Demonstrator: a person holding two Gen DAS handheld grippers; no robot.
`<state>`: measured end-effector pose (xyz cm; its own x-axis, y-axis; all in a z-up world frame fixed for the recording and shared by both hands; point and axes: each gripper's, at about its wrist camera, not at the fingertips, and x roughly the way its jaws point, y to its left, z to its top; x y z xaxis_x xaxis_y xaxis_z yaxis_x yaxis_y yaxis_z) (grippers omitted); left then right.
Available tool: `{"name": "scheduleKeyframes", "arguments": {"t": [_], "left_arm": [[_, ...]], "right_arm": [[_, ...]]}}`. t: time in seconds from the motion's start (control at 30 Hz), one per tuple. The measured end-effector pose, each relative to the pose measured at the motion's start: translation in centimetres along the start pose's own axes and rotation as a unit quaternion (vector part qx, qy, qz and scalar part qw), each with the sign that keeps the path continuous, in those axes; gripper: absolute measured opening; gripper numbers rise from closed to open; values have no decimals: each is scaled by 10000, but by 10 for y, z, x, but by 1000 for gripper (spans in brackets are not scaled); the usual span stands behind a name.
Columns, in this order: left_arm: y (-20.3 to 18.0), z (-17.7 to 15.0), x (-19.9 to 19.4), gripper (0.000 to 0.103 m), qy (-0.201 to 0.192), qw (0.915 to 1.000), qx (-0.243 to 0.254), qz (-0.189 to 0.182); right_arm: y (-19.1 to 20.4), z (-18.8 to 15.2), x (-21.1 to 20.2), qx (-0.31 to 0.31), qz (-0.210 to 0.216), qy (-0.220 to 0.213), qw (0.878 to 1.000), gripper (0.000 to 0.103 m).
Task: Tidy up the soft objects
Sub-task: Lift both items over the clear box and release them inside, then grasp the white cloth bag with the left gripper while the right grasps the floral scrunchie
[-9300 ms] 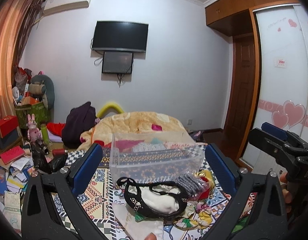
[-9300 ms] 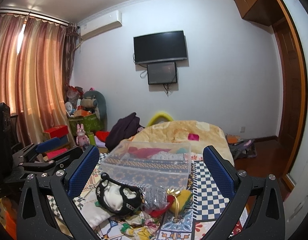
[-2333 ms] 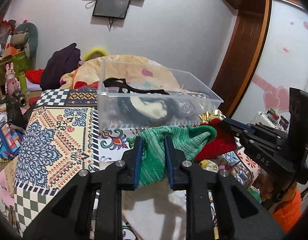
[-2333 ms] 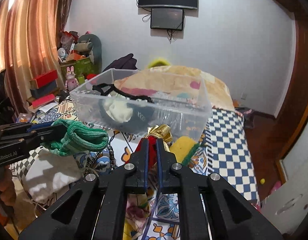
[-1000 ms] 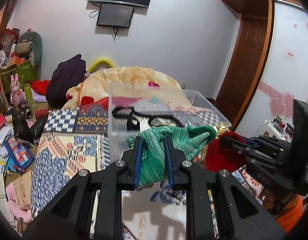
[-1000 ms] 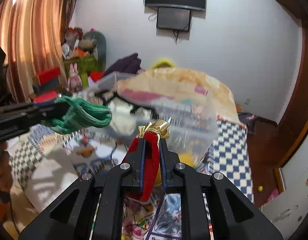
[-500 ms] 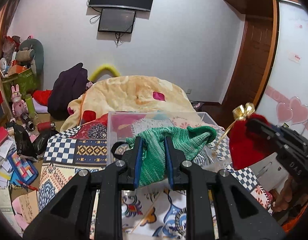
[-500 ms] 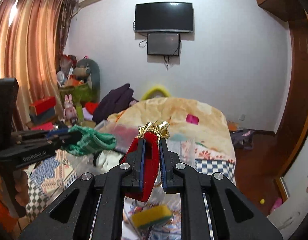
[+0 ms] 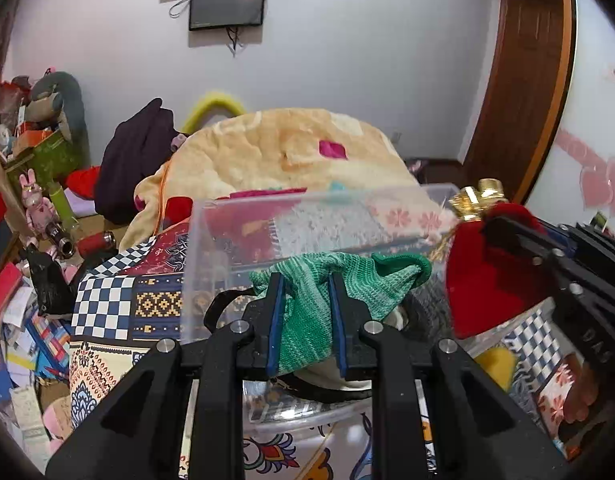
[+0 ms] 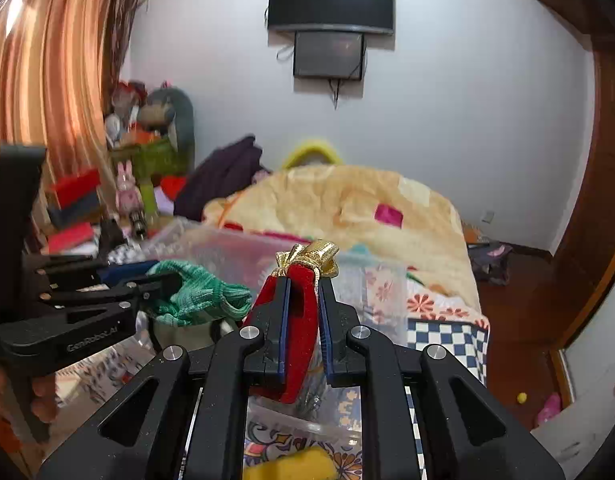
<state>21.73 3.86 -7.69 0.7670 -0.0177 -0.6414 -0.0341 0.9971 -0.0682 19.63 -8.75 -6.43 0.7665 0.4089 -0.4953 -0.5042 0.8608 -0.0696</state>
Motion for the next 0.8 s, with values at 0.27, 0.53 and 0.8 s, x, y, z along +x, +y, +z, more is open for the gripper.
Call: {"name": "scheduleKeyframes", "arguments": {"t": [0.27, 0.53, 0.8], "left_arm": [[-17, -5, 11, 25, 81, 9992, 385, 118], [-17, -11, -3, 51, 53, 9992, 381, 89], [-13, -12, -57, 80, -595, 9977, 323, 100]], "right_arm": [[-4, -11, 17, -179, -89, 479, 9987, 14], [-12, -15, 6, -175, -53, 516, 9985, 50], [-16, -14, -34, -124, -27, 34, 9999, 75]]}}
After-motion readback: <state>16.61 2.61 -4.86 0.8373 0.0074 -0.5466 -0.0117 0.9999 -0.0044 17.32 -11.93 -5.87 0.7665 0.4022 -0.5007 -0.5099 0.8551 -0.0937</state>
